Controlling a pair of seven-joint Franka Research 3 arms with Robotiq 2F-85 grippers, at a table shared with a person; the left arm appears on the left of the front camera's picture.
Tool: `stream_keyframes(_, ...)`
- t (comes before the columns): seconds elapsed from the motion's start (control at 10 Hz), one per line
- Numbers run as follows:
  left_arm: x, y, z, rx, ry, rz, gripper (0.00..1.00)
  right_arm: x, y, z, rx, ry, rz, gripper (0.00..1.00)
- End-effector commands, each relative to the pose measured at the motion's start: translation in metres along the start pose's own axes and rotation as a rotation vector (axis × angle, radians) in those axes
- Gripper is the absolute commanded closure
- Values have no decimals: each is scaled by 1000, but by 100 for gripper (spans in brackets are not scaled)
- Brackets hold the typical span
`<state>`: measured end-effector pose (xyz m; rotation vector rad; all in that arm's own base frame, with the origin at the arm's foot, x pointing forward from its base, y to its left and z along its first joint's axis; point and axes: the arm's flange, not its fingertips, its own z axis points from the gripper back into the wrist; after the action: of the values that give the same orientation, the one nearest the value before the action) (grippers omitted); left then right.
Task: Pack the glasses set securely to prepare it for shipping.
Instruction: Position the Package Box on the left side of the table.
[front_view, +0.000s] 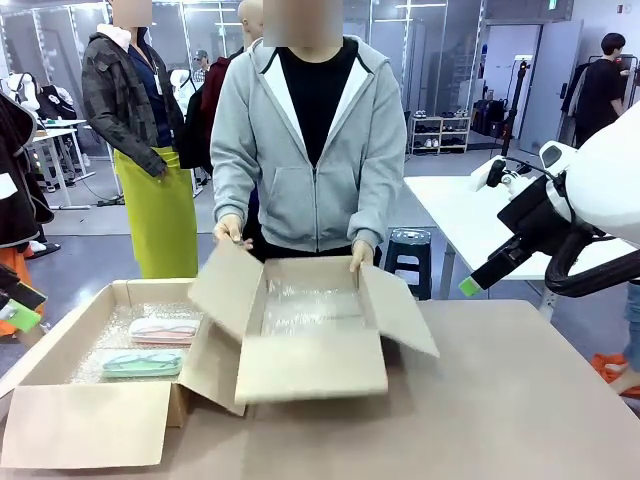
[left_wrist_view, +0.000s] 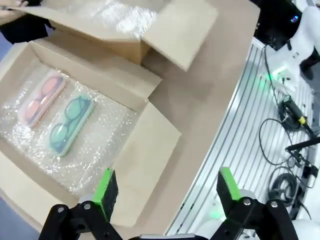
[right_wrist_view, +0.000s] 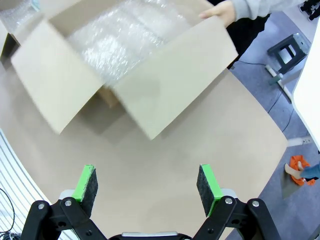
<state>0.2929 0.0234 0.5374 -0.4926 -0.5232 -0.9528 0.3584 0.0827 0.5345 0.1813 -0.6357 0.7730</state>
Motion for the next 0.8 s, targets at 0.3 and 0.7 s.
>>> stream_keyframes(0.3, 1, -4, 4, 15, 8, 0, 0, -1, 5, -2, -14, -3, -21, 0)
stream_keyframes(0.7, 1, -4, 4, 15, 8, 0, 0, -1, 5, -2, -14, -3, -21, 0)
